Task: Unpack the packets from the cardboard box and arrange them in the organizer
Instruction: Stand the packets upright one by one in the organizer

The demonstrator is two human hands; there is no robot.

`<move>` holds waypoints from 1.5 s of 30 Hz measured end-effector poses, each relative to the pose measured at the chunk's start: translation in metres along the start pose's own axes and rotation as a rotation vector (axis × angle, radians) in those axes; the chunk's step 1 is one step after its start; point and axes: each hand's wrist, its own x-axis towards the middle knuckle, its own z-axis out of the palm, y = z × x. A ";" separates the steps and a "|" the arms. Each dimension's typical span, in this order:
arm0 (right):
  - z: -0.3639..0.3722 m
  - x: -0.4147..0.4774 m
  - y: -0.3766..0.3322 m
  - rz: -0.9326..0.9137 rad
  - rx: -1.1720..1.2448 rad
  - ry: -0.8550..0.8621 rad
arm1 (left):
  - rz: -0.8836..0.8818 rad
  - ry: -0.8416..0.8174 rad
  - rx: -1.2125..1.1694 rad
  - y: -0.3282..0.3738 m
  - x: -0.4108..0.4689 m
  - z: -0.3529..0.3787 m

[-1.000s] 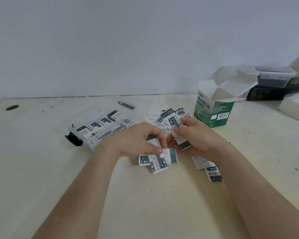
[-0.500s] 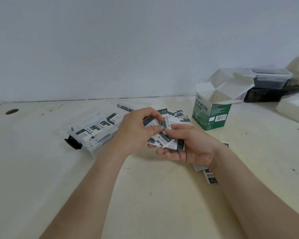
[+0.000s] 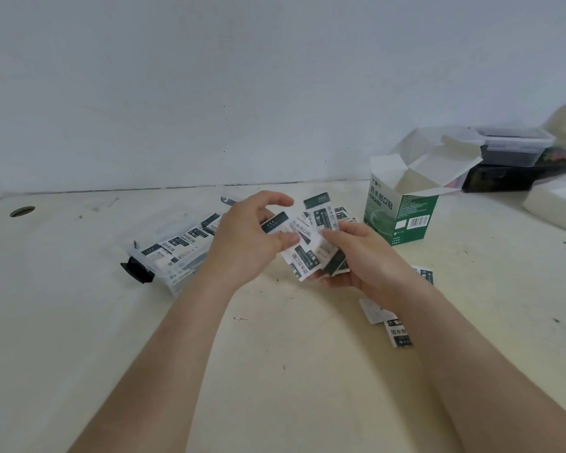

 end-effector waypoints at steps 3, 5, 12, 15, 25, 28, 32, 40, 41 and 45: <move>-0.005 -0.005 -0.004 0.069 0.066 -0.247 | 0.102 0.029 -0.048 0.003 -0.001 0.003; -0.007 -0.009 -0.006 0.086 0.062 -0.374 | 0.157 0.014 -0.041 0.003 -0.004 0.013; -0.048 -0.021 -0.027 -0.030 -0.259 -0.057 | 0.455 0.146 0.243 0.013 -0.020 0.047; -0.072 -0.027 -0.032 -0.111 -0.480 0.093 | 0.563 -0.347 0.400 0.019 -0.040 0.077; -0.099 -0.030 0.008 -0.036 -1.017 0.269 | 0.528 -0.688 0.871 0.002 -0.036 0.112; -0.074 -0.026 0.015 -0.042 -1.211 0.280 | 0.447 -0.694 0.772 -0.017 -0.026 0.080; -0.039 -0.024 0.018 -0.102 -1.236 0.180 | 0.165 -0.484 0.328 -0.030 -0.028 0.036; -0.009 -0.013 -0.006 -0.021 -0.749 -0.016 | 0.134 -0.230 0.563 -0.042 -0.031 -0.002; -0.006 -0.011 -0.007 -0.006 -0.646 0.012 | 0.154 -0.211 0.555 -0.043 -0.032 -0.002; 0.012 -0.009 0.002 0.042 -0.084 0.044 | 0.147 0.032 0.273 -0.035 -0.035 -0.004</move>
